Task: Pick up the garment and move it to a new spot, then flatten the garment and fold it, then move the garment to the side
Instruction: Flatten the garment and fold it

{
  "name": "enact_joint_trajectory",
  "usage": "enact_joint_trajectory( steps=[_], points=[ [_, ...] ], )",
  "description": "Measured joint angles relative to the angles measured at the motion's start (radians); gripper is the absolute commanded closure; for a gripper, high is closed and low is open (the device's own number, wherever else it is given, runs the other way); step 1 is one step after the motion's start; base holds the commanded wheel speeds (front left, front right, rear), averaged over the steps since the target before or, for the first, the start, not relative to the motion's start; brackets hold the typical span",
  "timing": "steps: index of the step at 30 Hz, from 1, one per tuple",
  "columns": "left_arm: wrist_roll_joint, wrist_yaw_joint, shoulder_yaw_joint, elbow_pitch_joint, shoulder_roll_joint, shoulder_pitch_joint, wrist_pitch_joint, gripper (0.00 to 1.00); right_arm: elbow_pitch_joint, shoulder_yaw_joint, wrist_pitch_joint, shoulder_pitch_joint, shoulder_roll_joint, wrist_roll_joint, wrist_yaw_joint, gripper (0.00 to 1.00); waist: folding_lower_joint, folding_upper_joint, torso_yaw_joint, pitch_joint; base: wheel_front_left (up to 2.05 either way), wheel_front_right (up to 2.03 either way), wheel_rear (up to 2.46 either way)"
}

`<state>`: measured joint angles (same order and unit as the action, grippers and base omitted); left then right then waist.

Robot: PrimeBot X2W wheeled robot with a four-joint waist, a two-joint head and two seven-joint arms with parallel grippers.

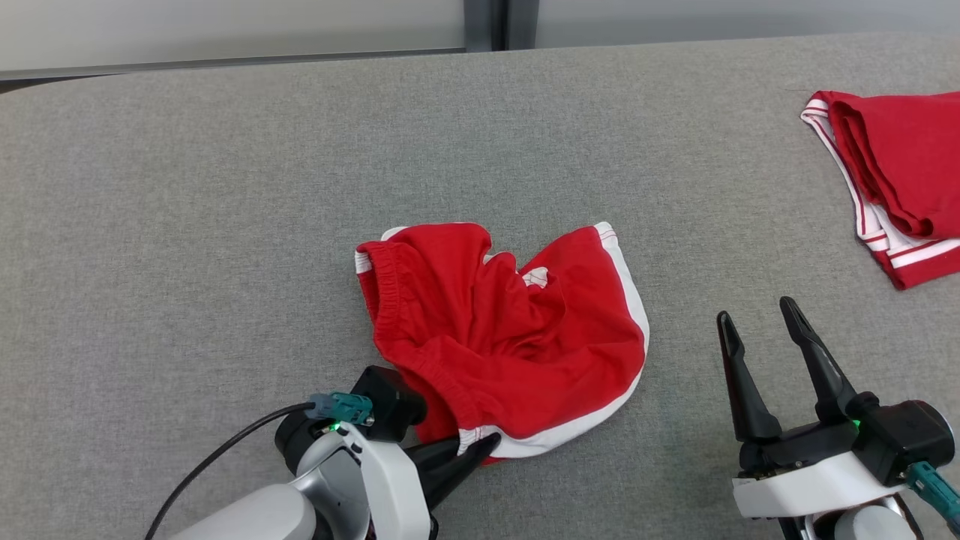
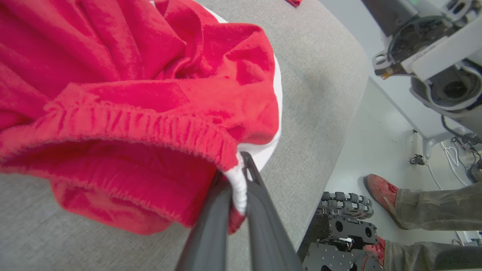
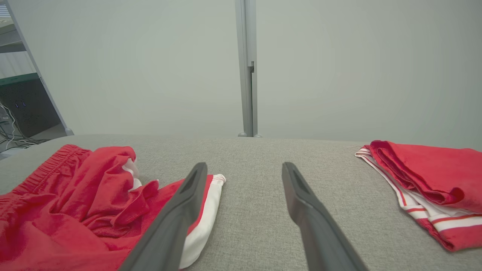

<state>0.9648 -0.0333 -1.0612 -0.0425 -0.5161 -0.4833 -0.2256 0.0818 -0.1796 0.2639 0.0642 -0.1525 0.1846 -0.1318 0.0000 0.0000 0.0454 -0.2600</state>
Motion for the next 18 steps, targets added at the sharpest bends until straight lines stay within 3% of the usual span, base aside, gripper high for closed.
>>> enact_joint_trajectory(
  steps=[5, 13, 18],
  points=[
    [-0.012, 0.030, 0.036, -0.088, -0.061, 0.014, 0.032, 1.00, 0.001, 0.004, 0.000, -0.003, -0.001, 0.000, 0.000, 0.00, 0.0000, 0.0000, -0.013, 0.009, 0.00, 0.00, 0.00],
    [0.140, 0.070, 0.156, -0.196, -0.258, 0.162, 0.095, 1.00, 0.031, -0.033, 0.000, -0.024, -0.052, 0.038, 0.000, 0.00, 0.0000, 0.0000, -0.075, 0.030, 0.00, 0.00, 0.00],
    [0.176, 0.066, 0.195, -0.158, -0.300, 0.209, 0.148, 1.00, 0.075, -0.071, 0.000, -0.034, -0.088, 0.100, 0.000, 0.00, 0.0000, 0.0000, -0.114, 0.037, 0.00, 0.00, 0.00]
  ],
)
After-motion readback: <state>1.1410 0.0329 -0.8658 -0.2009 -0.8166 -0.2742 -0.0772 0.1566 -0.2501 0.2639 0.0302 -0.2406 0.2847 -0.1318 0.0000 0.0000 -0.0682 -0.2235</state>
